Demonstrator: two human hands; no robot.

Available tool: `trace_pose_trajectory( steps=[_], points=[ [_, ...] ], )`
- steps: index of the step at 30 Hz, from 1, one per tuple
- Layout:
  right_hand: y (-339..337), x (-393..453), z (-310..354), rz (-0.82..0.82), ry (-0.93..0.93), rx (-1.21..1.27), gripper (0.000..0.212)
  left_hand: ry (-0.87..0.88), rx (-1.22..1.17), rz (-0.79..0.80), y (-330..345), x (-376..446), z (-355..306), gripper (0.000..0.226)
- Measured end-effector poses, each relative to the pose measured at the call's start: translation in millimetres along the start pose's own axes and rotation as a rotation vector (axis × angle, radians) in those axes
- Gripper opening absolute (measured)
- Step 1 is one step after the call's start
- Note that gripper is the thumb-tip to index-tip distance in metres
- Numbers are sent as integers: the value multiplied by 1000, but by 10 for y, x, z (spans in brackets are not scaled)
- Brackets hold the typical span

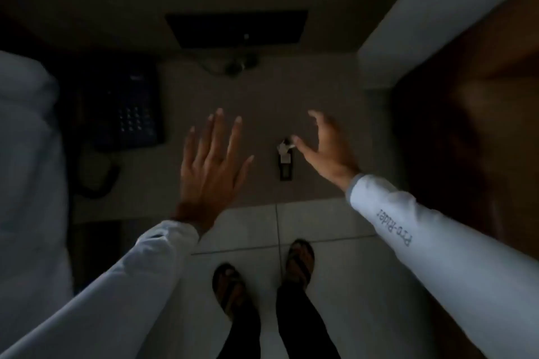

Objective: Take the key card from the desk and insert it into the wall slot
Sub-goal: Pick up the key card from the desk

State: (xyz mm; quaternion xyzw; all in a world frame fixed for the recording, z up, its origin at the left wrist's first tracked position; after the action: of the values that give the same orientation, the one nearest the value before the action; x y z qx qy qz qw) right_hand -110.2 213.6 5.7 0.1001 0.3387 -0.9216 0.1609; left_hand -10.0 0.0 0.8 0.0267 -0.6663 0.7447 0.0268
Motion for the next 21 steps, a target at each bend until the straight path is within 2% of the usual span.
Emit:
trace_pose_trajectory(
  steps=[2,5,8,11,15,18,21],
  points=[
    [241,137,-275,40,97,125,64,-2,7,100,400,-57,-103,65],
    [455,290,-520,48,79,155,59,6,-27,166,879,-60,-188,69],
    [567,369,-630,79,-17,104,47,11,-67,145,1215,-2,-197,68],
    [657,440,-740,97,-13,76,35,8,-40,84,1417,-41,-199,66],
    [678,507,-685,123,39,175,18,9,-33,44,1442,-48,-164,65],
    [613,475,-658,120,151,301,20,18,-51,97,1319,-17,-172,67],
    [449,314,-542,80,180,417,25,19,-40,44,1010,39,-146,65]
  ],
)
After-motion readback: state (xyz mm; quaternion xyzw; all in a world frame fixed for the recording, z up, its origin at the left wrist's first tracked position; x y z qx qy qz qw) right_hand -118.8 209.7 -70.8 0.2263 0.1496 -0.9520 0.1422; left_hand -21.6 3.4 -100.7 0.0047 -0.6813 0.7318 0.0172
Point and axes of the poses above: each hand's wrist, its own x-axis towards the middle knuckle, its own y-axis out of the palm, z = x × y, the point moved 1 cm from there along x, towards the middle knuckle, and after that the axes turned 13 degrees about x, right-handed, at the moved point
